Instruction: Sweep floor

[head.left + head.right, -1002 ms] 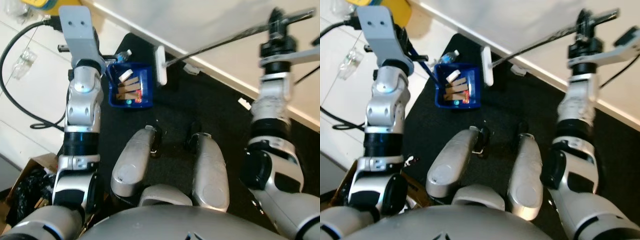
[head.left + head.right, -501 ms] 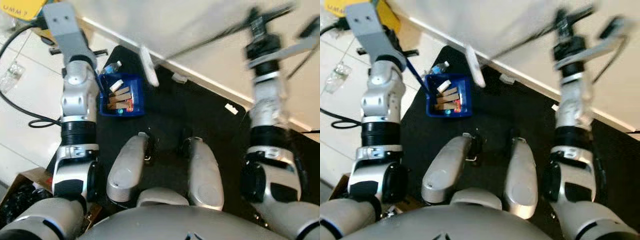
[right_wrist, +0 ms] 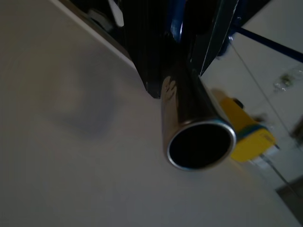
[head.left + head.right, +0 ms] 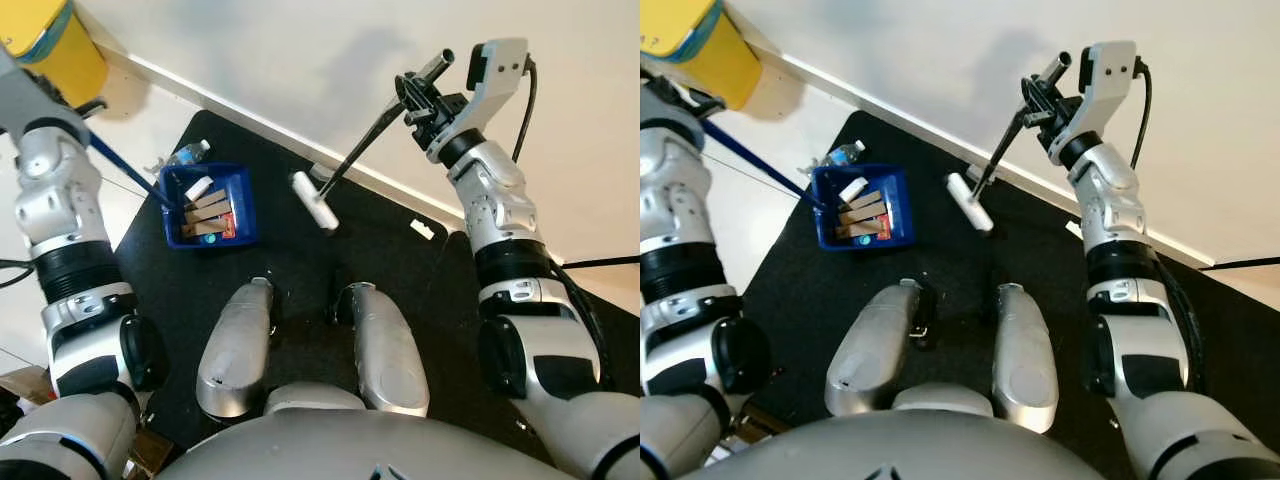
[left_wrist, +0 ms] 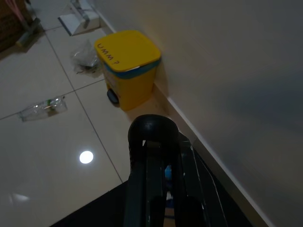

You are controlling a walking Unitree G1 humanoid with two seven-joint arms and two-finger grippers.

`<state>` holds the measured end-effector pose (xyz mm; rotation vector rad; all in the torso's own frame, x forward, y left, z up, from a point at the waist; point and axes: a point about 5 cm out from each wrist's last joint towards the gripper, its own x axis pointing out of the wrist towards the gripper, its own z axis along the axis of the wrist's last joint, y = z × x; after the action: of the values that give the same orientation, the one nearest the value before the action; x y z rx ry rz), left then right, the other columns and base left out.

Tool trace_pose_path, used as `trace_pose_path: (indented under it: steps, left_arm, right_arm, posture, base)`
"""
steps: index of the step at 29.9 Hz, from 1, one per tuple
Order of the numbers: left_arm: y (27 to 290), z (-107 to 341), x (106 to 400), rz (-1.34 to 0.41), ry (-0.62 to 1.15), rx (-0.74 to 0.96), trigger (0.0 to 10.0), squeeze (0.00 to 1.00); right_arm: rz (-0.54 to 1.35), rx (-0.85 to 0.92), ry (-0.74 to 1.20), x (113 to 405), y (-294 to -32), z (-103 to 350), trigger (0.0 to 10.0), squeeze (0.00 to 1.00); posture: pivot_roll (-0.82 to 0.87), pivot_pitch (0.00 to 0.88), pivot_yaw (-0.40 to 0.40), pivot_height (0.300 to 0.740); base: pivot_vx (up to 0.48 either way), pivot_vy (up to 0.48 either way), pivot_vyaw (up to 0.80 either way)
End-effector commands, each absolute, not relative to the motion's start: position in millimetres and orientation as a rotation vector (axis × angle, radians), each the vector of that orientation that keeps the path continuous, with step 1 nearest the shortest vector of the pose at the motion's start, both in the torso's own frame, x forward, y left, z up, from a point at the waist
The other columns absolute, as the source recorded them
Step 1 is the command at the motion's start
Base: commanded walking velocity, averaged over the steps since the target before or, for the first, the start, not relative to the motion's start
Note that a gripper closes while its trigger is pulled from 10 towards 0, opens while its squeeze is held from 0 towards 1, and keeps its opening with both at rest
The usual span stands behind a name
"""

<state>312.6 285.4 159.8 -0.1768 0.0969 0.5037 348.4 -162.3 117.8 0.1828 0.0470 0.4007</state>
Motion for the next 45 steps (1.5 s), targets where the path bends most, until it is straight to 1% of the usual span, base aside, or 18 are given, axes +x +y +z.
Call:
trace_pose_path:
  steps: [1, 11, 14, 16, 17, 18, 19, 21, 22, 23, 24, 27, 28, 31, 33, 34, 40, 45]
  left_arm:
    - [286, 148, 307, 0.501, 0.161, -0.224, 10.0, 0.0]
    - [288, 171, 305, 0.499, 0.089, -0.265, 10.0, 0.0]
    - [285, 172, 305, 0.49, 0.084, -0.304, 10.0, 0.0]
    - [276, 184, 307, 0.458, 0.049, -0.336, 10.0, 0.0]
    - [276, 184, 307, 0.458, 0.049, -0.336, 10.0, 0.0]
    - [274, 188, 308, 0.448, 0.037, -0.324, 10.0, 0.0]
    - [269, 196, 310, 0.419, 0.015, -0.268, 10.0, 0.0]
    - [269, 197, 310, 0.413, 0.013, -0.257, 10.0, 0.0]
    - [266, 201, 312, 0.397, 0.009, -0.243, 10.0, 0.0]
    - [266, 201, 312, 0.397, 0.009, -0.243, 10.0, 0.0]
    - [261, 207, 316, 0.342, 0.014, -0.203, 10.0, 0.0]
    - [257, 210, 319, 0.299, 0.027, -0.17, 10.0, 0.0]
    - [254, 212, 320, 0.278, 0.028, -0.158, 10.0, 0.0]
    - [248, 218, 327, 0.228, 0.038, -0.067, 10.0, 0.0]
    - [248, 218, 328, 0.221, 0.042, -0.056, 10.0, 0.0]
    - [253, 215, 331, 0.25, 0.06, -0.046, 10.0, 0.0]
    - [265, 205, 333, 0.302, 0.104, -0.039, 10.0, 0.0]
    - [265, 184, 331, 0.323, 0.149, -0.122, 10.0, 0.0]
  right_arm:
    - [0.387, 0.168, 0.067, 349, -161, 112, 10.0, 0.0]
    - [0.383, 0.149, 0.081, 349, -151, 105, 10.0, 0.0]
    - [0.377, 0.145, 0.073, 351, -149, 106, 10.0, 0.0]
    - [0.351, 0.186, 0.028, 354, -147, 112, 10.0, 0.0]
    - [0.351, 0.186, 0.028, 354, -147, 112, 10.0, 0.0]
    - [0.342, 0.198, 0.015, 355, -147, 113, 10.0, 0.0]
    - [0.324, 0.206, -0.005, 356, -148, 116, 10.0, 0.0]
    - [0.32, 0.205, -0.008, 356, -148, 116, 10.0, 0.0]
    - [0.312, 0.214, -0.019, 357, -149, 118, 10.0, 0.0]
    - [0.312, 0.214, -0.019, 357, -149, 118, 10.0, 0.0]
    - [0.296, 0.231, -0.054, 358, -151, 123, 10.0, 0.0]
    - [0.283, 0.237, -0.079, 358, -152, 125, 10.0, 0.0]
    - [0.276, 0.219, -0.085, 358, -153, 126, 10.0, 0.0]
    - [0.24, 0.202, -0.087, 358, -153, 125, 10.0, 0.0]
    - [0.233, 0.208, -0.086, 358, -153, 124, 10.0, 0.0]
    - [0.21, 0.205, -0.074, 357, -155, 120, 10.0, 0.0]
    - [0.15, 0.23, -0.087, 354, -160, 115, 10.0, 0.0]
    - [0.145, 0.205, -0.089, 348, -161, 109, 10.0, 0.0]
  posture:
    - [0.28, 0.083, -0.116, 0.74]
    - [0.29, 0.045, -0.113, 0.74]
    - [0.29, 0.035, -0.108, 0.74]
    - [0.28, 0.01, -0.091, 0.74]
    - [0.28, 0.01, -0.091, 0.74]
    - [0.28, 0.008, -0.089, 0.74]
    - [0.28, 0.003, -0.085, 0.74]
    - [0.28, 0.003, -0.085, 0.74]
    - [0.28, 0.0, -0.067, 0.74]
    - [0.28, 0.0, -0.067, 0.74]
    - [0.28, 0.0, -0.043, 0.74]
    - [0.28, 0.0, -0.033, 0.74]
    - [0.28, 0.0, -0.018, 0.74]
    - [0.28, 0.0, 0.014, 0.74]
    - [0.28, 0.0, 0.02, 0.74]
    - [0.27, 0.0, 0.041, 0.74]
    - [0.26, 0.0, 0.059, 0.74]
    - [0.25, 0.0, 0.043, 0.74]
  base:
    - [0.0, 0.0, 0.0]
    - [0.0, 0.0, 0.0]
    - [0.0, 0.0, 0.0]
    - [0.0, 0.0, 0.0]
    - [0.0, 0.0, 0.0]
    - [0.0, 0.0, 0.0]
    - [0.0, 0.0, 0.0]
    - [0.0, 0.0, 0.0]
    - [0.0, 0.0, 0.0]
    - [0.0, 0.0, 0.0]
    - [0.0, 0.0, 0.0]
    - [0.0, 0.0, 0.0]
    - [0.0, 0.0, 0.0]
    - [0.0, 0.0, 0.0]
    - [0.0, 0.0, 0.0]
    - [0.0, 0.0, 0.0]
    - [0.0, 0.0, 0.0]
    - [0.0, 0.0, 0.0]
